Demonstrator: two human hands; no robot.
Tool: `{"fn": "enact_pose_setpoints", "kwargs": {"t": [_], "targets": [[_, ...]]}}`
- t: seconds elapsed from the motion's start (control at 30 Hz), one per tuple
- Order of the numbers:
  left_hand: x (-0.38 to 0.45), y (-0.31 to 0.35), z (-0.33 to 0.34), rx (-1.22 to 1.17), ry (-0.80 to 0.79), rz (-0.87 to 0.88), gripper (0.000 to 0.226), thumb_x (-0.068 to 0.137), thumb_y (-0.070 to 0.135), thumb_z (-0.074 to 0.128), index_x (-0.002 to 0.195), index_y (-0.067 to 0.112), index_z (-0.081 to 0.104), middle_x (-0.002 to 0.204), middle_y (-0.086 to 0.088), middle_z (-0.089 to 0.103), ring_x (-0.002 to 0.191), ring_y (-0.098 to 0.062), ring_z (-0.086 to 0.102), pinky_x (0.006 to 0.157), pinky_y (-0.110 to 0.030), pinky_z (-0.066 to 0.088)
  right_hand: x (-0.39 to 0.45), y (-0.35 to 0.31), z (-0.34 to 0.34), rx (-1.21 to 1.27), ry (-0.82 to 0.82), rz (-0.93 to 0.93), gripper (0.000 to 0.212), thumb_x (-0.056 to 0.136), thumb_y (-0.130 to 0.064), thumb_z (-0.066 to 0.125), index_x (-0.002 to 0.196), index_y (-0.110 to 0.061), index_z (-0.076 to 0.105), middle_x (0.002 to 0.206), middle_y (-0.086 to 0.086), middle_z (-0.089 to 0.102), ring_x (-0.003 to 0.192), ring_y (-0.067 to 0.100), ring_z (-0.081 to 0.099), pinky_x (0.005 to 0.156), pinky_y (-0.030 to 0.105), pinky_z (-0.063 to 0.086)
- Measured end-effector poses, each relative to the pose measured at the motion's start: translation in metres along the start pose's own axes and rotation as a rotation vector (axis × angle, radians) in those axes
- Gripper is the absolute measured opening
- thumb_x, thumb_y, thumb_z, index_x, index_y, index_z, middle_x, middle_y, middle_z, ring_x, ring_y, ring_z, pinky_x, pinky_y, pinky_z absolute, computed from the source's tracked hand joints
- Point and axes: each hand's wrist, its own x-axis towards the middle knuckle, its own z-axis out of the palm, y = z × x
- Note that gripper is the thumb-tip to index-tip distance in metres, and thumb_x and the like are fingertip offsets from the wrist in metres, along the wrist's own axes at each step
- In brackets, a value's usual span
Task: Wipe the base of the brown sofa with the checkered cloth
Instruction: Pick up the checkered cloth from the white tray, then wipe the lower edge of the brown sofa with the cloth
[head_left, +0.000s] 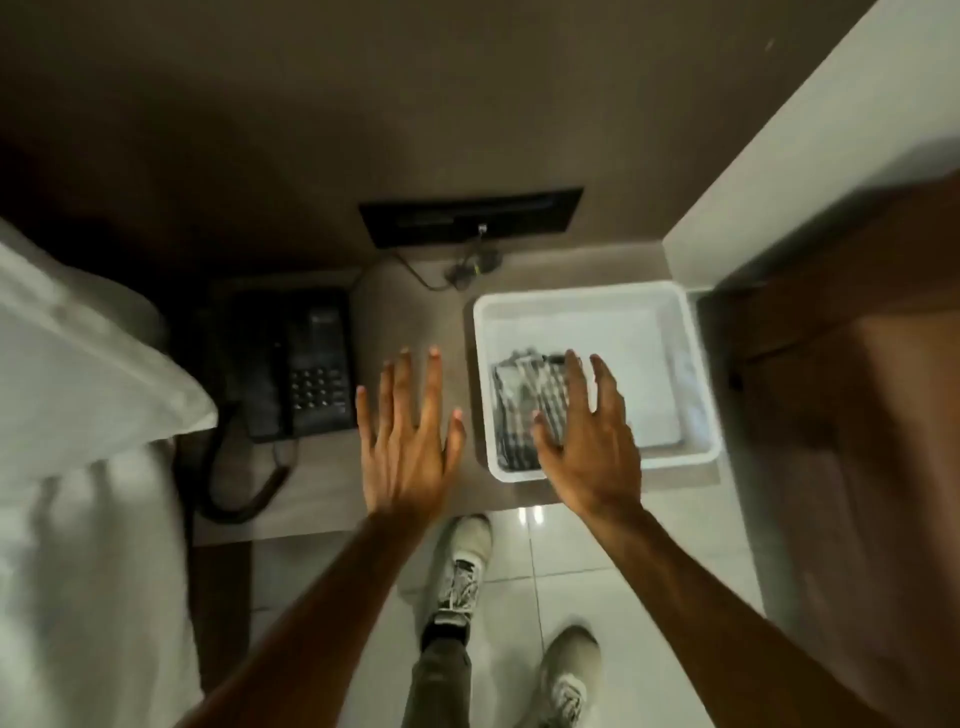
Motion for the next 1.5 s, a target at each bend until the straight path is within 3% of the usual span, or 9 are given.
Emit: {"fn": "enact_pose_setpoints", "kwargs": {"t": [0.3,0.5,0.6,0.7,0.8,0.93,1.1,1.27,1.5], "targets": [[0.044,-0.001,0.11,0.018,-0.089,0.021,0.074,0.113,0.049,0.035,0.179,0.021,0.018,0.188,-0.016,0.01,0.175,-0.04,0.011,0.14,-0.065,0.005,0.056,0.043,0.063,0.18,0.013,0.331,0.088,0.078,-0.054,0.088,0.143,-0.012,0.047,0.137,0.011,0.058,0.129,0.034,0.058,0.097,0.052,0.058],[0.044,0.001,0.114,0.086,-0.092,0.022,0.083,0.108,0.052,0.055,0.178,0.02,0.025,0.188,-0.018,0.007,0.174,-0.042,0.004,0.139,-0.068,0.003,0.071,0.05,0.065,0.362,-0.08,0.312,0.037,0.084,-0.034,0.089,0.108,-0.011,0.073,0.106,0.008,0.077,0.098,0.026,0.074,0.09,0.042,0.063],[0.045,0.004,0.104,0.102,-0.117,0.044,0.084,0.108,0.055,0.052,0.178,0.019,0.024,0.188,-0.019,0.005,0.174,-0.042,0.003,0.14,-0.067,0.001,0.074,0.052,0.058,0.406,-0.127,0.183,0.036,0.092,-0.023,0.082,0.124,-0.011,0.07,0.116,0.01,0.071,0.106,0.021,0.071,0.091,0.025,0.055],[0.053,0.003,0.084,0.056,-0.076,-0.032,0.075,0.112,0.048,0.038,0.179,0.019,0.02,0.188,-0.017,0.008,0.175,-0.039,0.007,0.14,-0.067,0.007,0.07,0.051,0.045,0.607,-0.189,0.15,0.044,0.1,-0.018,0.074,0.141,-0.014,0.06,0.116,0.0,0.075,0.095,-0.008,0.07,0.082,-0.001,0.047],[0.071,0.008,0.043,-0.007,0.074,-0.107,0.071,0.115,0.045,0.033,0.178,0.015,0.023,0.187,-0.018,0.017,0.174,-0.037,0.017,0.141,-0.064,0.013,0.068,0.048,0.023,0.885,-0.173,0.226,0.047,0.1,-0.016,0.074,0.143,-0.019,0.059,0.127,-0.002,0.078,0.111,0.004,0.074,0.088,0.0,0.052],[0.107,0.072,-0.02,0.017,0.213,0.274,0.066,0.12,0.045,0.027,0.177,0.01,0.026,0.184,-0.021,0.026,0.171,-0.036,0.028,0.138,-0.06,0.024,0.055,0.065,-0.027,1.246,-0.138,0.328,0.042,0.092,-0.022,0.083,0.13,-0.032,0.069,0.123,-0.007,0.083,0.112,0.009,0.079,0.094,0.026,0.066],[0.13,0.237,-0.046,-0.113,0.149,0.712,0.069,0.117,0.052,0.025,0.176,0.015,0.031,0.185,-0.019,0.024,0.173,-0.034,0.025,0.141,-0.055,0.017,0.012,0.132,-0.073,1.483,-0.009,0.399,0.04,0.091,-0.026,0.08,0.128,-0.036,0.072,0.126,-0.003,0.082,0.12,0.02,0.078,0.11,0.052,0.058],[0.074,0.407,-0.024,-0.116,0.016,1.014,0.068,0.115,0.044,0.036,0.175,0.012,0.033,0.183,-0.021,0.026,0.172,-0.037,0.026,0.14,-0.059,0.019,-0.082,0.221,-0.091,1.645,0.304,0.607,0.04,0.097,-0.019,0.072,0.132,-0.039,0.071,0.13,-0.003,0.081,0.12,0.02,0.077,0.105,0.043,0.061],[-0.09,0.575,0.031,0.043,-0.304,1.704,0.071,0.114,0.05,0.034,0.176,0.016,0.025,0.186,-0.014,0.017,0.173,-0.033,0.019,0.142,-0.057,0.01,-0.222,0.304,-0.077,1.792,0.726,1.126,0.037,0.107,-0.013,0.061,0.124,-0.045,0.064,0.112,-0.023,0.079,0.102,-0.003,0.075,0.081,0.006,0.056]]}}
